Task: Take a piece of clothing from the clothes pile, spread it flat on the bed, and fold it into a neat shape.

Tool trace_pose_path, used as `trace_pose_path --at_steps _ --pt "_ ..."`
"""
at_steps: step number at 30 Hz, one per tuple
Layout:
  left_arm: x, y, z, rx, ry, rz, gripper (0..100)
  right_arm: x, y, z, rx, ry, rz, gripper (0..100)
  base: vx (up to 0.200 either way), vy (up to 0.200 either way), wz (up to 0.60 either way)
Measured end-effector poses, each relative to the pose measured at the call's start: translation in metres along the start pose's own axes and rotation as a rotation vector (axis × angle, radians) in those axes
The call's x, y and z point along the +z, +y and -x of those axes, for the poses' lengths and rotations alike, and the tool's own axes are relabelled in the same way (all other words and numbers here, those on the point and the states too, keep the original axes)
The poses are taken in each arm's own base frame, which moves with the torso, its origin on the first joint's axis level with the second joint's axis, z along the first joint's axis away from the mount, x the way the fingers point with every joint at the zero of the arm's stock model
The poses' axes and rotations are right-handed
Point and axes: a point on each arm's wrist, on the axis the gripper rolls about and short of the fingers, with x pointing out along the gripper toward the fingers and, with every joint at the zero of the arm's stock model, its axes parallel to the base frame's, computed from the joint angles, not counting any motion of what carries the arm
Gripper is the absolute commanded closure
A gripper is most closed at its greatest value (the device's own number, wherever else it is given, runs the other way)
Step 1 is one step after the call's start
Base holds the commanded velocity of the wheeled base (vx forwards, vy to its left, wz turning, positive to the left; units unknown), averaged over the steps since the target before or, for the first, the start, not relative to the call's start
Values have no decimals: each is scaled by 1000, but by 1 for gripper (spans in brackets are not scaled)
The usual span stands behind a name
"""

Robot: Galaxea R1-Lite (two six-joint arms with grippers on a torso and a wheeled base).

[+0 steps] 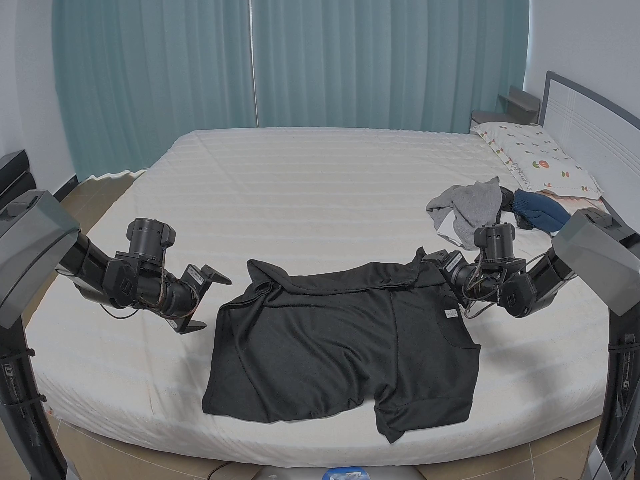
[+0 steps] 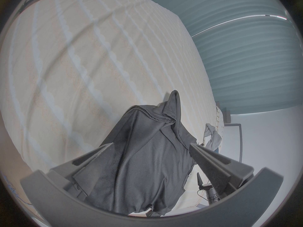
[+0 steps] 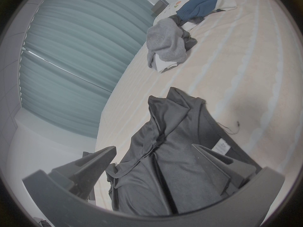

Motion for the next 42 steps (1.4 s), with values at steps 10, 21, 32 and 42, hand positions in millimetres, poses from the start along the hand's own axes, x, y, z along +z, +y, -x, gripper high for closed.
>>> trace_pose_path --at_steps 10,21,32,42 --pt "0 1 0 3 0 2 0 5 8 -35 -51 41 2 0 80 0 0" --pt "-1 2 0 5 2 0 0 -7 15 -60 -58 72 20 0 109 0 0" --pt "-1 1 0 5 1 -1 0 -13 15 -76 -60 72 53 100 0 0 0" --pt "6 -8 -4 -18 -30 -17 0 10 36 -78 36 -18 57 100 0 0 0"
